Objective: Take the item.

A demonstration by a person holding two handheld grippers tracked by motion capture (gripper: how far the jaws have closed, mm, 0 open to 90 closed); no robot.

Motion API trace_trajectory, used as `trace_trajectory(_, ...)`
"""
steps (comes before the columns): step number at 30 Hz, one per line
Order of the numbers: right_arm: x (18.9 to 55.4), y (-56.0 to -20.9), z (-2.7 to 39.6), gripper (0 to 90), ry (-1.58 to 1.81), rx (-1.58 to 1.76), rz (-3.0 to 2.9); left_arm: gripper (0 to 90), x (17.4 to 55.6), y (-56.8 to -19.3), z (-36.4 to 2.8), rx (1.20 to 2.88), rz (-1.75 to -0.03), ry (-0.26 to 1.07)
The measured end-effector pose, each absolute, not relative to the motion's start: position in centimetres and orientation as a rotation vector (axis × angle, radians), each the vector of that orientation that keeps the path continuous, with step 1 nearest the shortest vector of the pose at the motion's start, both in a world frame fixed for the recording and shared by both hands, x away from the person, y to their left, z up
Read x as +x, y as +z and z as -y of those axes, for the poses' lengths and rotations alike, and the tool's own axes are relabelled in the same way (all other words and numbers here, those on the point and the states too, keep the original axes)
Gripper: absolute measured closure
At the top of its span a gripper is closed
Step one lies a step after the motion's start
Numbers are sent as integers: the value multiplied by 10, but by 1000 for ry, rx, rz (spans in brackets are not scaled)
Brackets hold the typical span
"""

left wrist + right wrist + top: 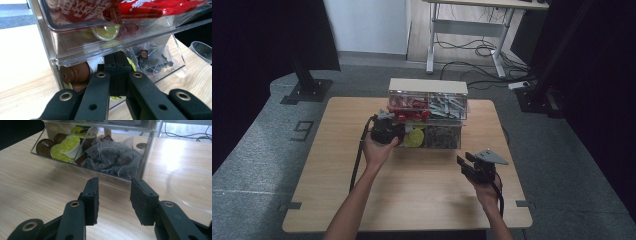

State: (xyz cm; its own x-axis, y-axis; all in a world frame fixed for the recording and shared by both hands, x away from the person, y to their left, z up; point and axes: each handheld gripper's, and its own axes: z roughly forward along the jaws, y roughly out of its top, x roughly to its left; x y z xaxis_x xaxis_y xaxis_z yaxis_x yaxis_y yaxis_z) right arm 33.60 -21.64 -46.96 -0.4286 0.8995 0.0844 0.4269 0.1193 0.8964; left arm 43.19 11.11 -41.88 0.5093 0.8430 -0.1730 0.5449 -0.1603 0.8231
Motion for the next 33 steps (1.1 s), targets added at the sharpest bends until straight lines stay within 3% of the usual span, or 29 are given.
trace_trajectory(13, 373, -469, 189, 639, 1232, 1288, -1944, 900, 432, -419, -111, 1836, -1155, 405)
trace_trajectory(33, 402, -475, 181, 657, 1234, 1335, -1926, 900, 433, -419, -113, 1832, -1160, 396)
